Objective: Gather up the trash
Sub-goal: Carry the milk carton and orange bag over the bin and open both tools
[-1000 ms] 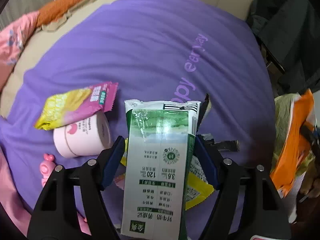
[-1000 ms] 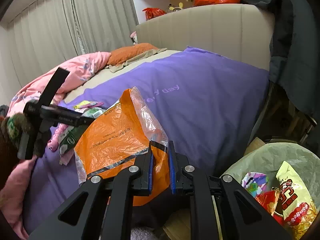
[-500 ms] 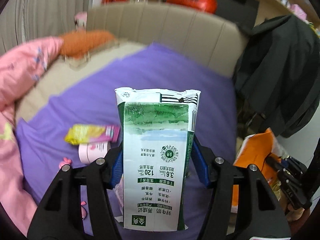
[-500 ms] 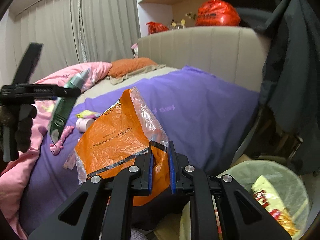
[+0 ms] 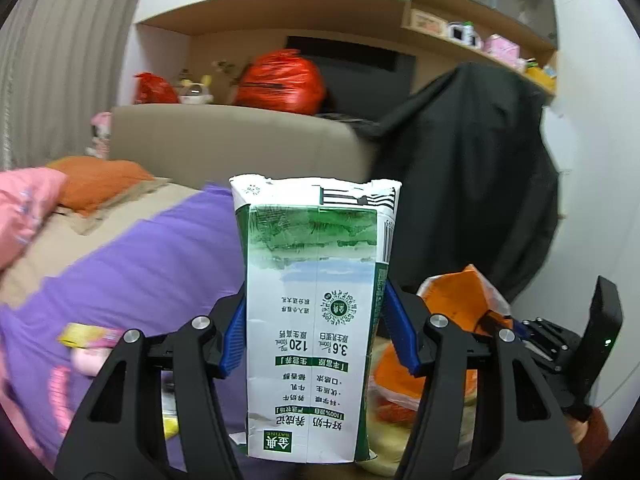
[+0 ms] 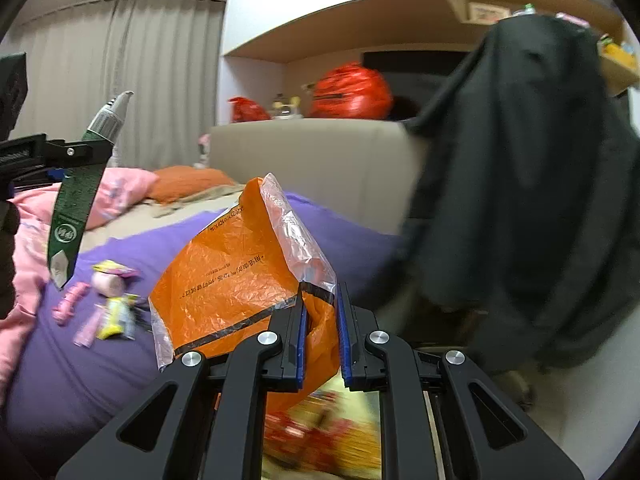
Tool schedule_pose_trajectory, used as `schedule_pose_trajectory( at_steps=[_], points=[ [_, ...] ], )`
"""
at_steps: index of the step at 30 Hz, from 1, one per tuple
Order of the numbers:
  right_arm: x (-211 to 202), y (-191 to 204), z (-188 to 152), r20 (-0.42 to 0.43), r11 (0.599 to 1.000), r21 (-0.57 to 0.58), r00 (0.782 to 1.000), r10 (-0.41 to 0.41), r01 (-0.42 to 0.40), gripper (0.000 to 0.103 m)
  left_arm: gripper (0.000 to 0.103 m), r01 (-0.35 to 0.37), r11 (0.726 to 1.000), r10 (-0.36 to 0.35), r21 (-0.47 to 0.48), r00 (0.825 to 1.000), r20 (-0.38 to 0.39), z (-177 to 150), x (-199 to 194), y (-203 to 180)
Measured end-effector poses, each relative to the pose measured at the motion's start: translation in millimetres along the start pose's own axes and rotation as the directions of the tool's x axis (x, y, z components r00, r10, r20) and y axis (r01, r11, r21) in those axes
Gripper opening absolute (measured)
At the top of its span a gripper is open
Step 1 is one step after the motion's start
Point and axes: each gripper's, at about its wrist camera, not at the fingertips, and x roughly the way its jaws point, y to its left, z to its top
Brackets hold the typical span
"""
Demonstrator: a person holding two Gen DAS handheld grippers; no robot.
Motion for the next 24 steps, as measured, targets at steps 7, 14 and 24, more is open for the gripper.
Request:
schedule_pose_trajectory(
  at_steps=[7,14,24],
  points=[
    [-19,-67,-11,-0.02,0.989,0.004,0.989,-0.144,0.145,0.014,0.056,0.152,0.988,-0.152,0.004,0.988,-0.017,-18,44,-78],
    [19,-79,-28,-0.107,0.976,-0.07,0.971,-0.213,0.206,0.014,0.056,0.276,0.956,-0.276,-0.103,0.961,0.02,-53,107,-109],
    [63,-68,-74,-0.267,0.999,-0.046,0.964,-0.002,-0.011,0.014,0.055,0.184,0.966,-0.23,-0.183,0.934,-0.274,-152,197,-87]
  ],
)
